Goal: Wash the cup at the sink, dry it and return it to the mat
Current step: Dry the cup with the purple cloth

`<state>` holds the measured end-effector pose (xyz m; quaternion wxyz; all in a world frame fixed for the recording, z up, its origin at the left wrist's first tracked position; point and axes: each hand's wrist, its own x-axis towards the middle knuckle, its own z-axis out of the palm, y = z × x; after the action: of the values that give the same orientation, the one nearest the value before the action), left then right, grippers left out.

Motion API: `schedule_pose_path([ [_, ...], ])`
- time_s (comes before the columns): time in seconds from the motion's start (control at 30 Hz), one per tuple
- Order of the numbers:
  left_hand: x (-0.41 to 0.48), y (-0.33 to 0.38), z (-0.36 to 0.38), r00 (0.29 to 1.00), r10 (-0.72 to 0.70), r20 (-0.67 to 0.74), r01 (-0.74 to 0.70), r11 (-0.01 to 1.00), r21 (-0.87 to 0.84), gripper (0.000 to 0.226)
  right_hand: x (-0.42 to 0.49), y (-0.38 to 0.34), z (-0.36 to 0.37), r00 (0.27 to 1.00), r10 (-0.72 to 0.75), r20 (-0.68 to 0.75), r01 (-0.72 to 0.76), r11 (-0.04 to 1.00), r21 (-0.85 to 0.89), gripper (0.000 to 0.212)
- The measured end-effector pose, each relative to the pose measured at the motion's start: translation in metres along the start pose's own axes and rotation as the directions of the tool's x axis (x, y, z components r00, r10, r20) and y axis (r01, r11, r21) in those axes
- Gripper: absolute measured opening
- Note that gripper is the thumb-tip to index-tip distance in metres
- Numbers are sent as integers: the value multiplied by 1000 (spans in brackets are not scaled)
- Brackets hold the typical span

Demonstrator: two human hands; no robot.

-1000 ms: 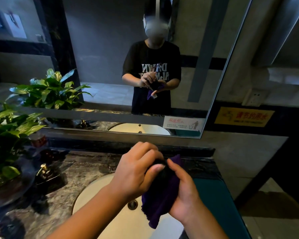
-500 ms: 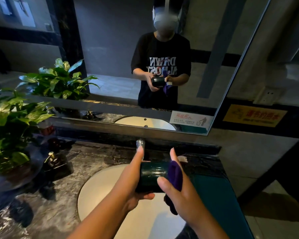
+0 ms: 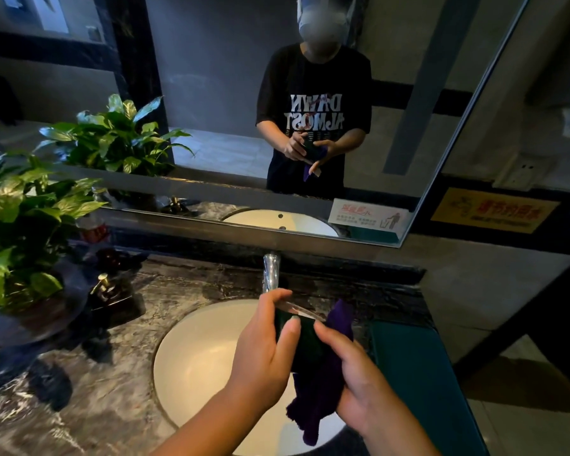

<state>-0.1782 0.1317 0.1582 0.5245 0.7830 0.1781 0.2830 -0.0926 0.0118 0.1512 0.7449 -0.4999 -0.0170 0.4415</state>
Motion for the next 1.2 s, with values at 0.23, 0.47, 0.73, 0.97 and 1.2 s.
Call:
schedule_pose_path([
  [0.23, 12, 15, 0, 808, -527, 263, 588, 701, -404, 60, -10, -4, 2, 965, -261, -38, 225, 889, -398, 63],
  [0.47, 9, 1, 0, 611, -705, 361, 772, 427, -471, 53, -18, -5, 2, 926, -341, 162, 361, 677, -642, 81],
  [0.73, -9, -13, 15, 981, -194, -10, 191, 972, -133, 48, -4, 7, -6, 989, -150, -13, 147, 980, -132, 32],
  [0.97, -19, -26, 5, 990, 128, 63, -128, 992, 2, 55, -3, 5, -16, 993, -86, 82, 95, 990, -107, 54],
  [1.2, -5, -2, 13, 780, -524, 343, 625, 628, -463, 48, -11, -9, -12, 939, -310, 150, 337, 737, -586, 94],
])
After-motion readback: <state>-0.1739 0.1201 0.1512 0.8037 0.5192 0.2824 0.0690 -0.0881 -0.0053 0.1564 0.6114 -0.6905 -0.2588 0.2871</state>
